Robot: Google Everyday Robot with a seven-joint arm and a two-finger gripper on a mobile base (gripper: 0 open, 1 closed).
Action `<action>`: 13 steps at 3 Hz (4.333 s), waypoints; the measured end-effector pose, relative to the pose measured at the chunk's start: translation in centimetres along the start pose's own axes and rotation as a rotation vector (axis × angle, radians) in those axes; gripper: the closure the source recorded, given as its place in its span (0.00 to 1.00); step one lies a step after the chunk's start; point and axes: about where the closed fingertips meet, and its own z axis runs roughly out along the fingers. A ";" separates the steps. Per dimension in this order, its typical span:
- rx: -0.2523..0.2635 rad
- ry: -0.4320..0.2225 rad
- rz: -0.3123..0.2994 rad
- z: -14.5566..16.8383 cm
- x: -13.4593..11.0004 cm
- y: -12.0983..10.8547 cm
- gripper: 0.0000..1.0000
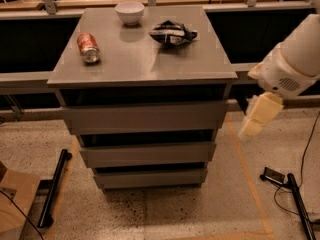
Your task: Open top drawer
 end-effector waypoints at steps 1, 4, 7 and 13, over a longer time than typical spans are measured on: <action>-0.033 -0.082 -0.002 5.5 -1.8 -2.2 0.00; -0.097 -0.122 -0.017 11.7 -3.4 -3.3 0.00; -0.075 -0.227 -0.005 19.0 -4.7 -6.5 0.00; -0.109 -0.348 0.047 26.6 -7.5 -10.3 0.64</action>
Offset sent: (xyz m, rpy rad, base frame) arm 0.1262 0.0895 -0.1237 0.2219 0.0324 0.1504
